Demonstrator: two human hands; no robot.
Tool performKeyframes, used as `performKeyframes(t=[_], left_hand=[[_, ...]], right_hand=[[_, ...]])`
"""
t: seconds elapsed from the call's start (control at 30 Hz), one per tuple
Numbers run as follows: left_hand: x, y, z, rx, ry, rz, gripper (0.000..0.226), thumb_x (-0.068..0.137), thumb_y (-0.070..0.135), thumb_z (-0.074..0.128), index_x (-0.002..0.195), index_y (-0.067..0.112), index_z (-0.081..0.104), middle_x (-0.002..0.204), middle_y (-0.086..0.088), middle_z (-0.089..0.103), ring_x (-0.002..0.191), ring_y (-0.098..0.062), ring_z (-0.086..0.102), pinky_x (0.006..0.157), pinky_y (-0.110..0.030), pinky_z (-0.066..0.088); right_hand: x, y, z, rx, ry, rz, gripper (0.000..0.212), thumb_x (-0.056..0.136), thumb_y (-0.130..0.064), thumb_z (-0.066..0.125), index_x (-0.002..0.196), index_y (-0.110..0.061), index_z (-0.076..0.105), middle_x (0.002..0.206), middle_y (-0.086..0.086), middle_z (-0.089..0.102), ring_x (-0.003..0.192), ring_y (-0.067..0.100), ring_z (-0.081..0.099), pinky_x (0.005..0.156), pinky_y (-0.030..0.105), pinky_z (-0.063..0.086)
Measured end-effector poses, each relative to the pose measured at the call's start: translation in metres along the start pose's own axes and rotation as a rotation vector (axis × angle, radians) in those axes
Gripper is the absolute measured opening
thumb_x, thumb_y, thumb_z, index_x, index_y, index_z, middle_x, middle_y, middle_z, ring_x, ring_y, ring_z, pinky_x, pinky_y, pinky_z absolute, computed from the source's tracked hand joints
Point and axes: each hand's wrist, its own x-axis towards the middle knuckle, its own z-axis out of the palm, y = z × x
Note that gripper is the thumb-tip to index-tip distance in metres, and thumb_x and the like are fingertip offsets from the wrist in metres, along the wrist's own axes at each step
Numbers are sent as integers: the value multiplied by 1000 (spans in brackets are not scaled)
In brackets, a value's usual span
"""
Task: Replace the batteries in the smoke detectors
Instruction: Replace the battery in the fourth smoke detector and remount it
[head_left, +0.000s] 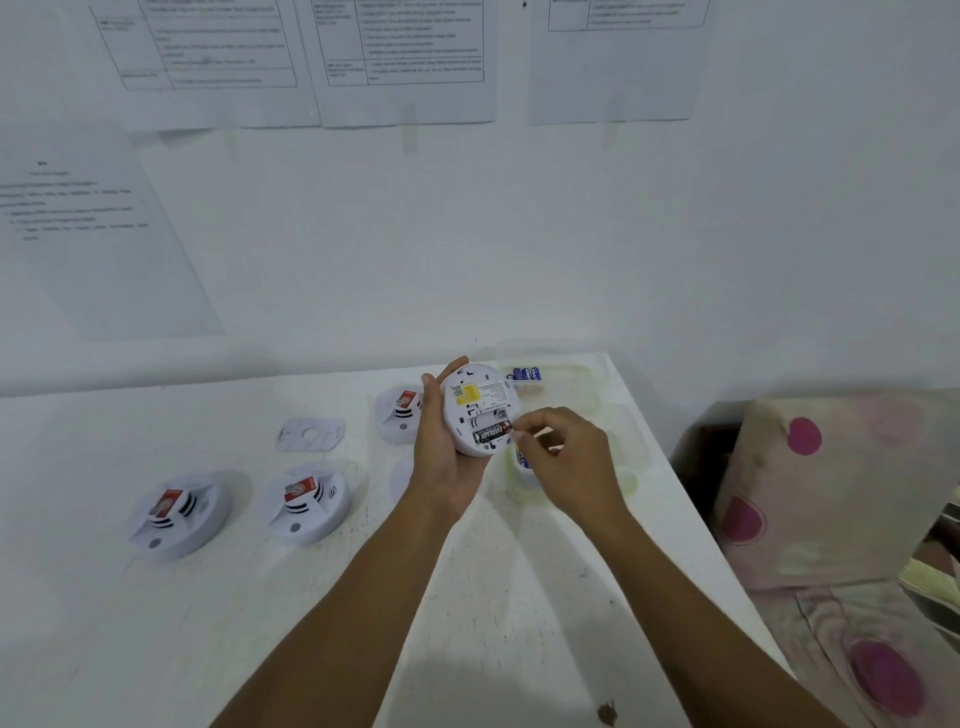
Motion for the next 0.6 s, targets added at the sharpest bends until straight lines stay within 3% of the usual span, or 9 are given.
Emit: performKeyframes(t=[0.17,0.33,0.6], left_hand=[[-2,-1,1,18,-18,26,50,100,51,32,137,22,52,126,-9,62,112,-27,60,90,-41,52],[-1,1,3,84,-15,95,42,96,47,39,124,24,59,121,-6,65,107,-21,64,82,-35,56],[6,6,10,91,-55,125,42,91,47,42,124,25,58,117,-1,69,106,-20,65,85,-37,55]], right_hand=[[1,-7,13,128,45,178,15,87,-7,64,88,-17,75,89,-8,73,77,5,65,70,18,51],[4,-16,20,313,34,375,14,90,-9,60,87,-16,72,85,-6,71,71,4,60,64,19,43],[11,-19,15,358,66,366,14,92,-19,64,81,-13,70,78,-4,70,70,5,59,65,19,43]])
